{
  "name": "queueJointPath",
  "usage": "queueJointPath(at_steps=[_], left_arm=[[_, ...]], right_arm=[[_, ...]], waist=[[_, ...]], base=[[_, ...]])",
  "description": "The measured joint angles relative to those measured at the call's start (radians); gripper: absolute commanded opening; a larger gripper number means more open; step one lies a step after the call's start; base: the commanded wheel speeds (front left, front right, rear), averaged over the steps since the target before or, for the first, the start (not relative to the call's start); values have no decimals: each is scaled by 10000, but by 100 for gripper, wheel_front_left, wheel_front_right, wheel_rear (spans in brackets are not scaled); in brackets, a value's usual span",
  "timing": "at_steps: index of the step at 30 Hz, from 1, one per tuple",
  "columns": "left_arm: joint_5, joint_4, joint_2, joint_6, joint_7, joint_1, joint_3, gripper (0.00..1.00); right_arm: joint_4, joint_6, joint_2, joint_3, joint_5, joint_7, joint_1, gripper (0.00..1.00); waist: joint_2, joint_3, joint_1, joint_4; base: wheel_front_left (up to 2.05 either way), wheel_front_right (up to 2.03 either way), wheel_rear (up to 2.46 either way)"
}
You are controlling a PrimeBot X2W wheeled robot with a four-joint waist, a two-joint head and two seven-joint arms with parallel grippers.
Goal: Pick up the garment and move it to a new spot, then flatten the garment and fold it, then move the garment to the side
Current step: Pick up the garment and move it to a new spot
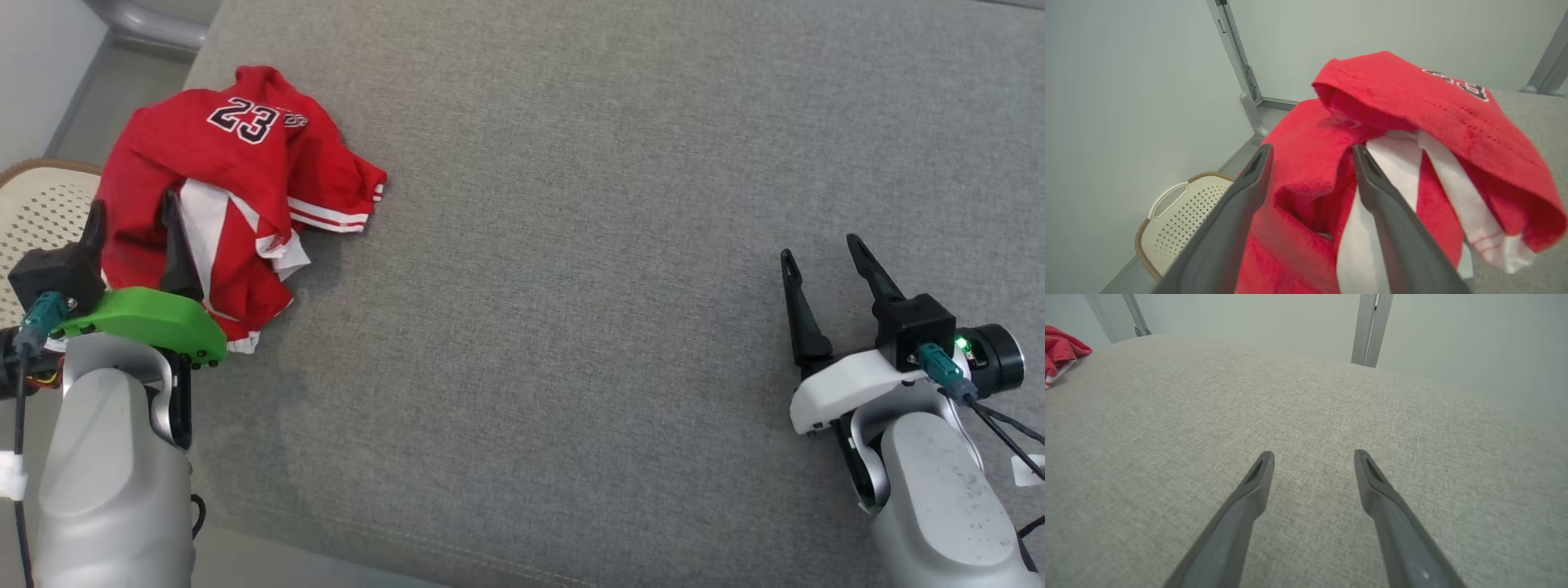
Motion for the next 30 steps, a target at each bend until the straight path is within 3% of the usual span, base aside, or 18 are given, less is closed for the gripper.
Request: queueJointPath(at_steps=[5,10,11,12,13,19,30], left_arm=[[228,1327,495,155,-2,-744,59,100],[259,2516,548,508,-2,-1233,96,100],[270,2642,570,545,-2,-1276,94,47],[274,2711,596,617,-2,-1297,98,12],[274,2767,627,671,-2,-1319,107,0],[399,2084,667,788,0,-1337,-33,0],[759,96,25,263,0,-1265,-984,0]], right_arm=[[-98,0,0,19,15,-2,-270,100],[-109,2,46,-69,121,-23,-424,100],[-105,2,71,-63,132,-25,-429,100],[-104,2,102,-54,159,-31,-433,100],[-100,2,127,-44,169,-31,-438,100],[88,2,242,-75,282,-31,-437,100],[393,2,556,46,669,-17,-179,100]], waist=[[0,410,0,-441],[0,767,0,-790],[0,802,0,-845],[0,835,0,-908],[0,856,0,-963],[0,654,0,-1039],[0,-229,0,-1217]], base=[[0,0,0],[0,0,0],[0,0,0],[0,0,0],[0,0,0],[0,0,0],[0,0,0]])
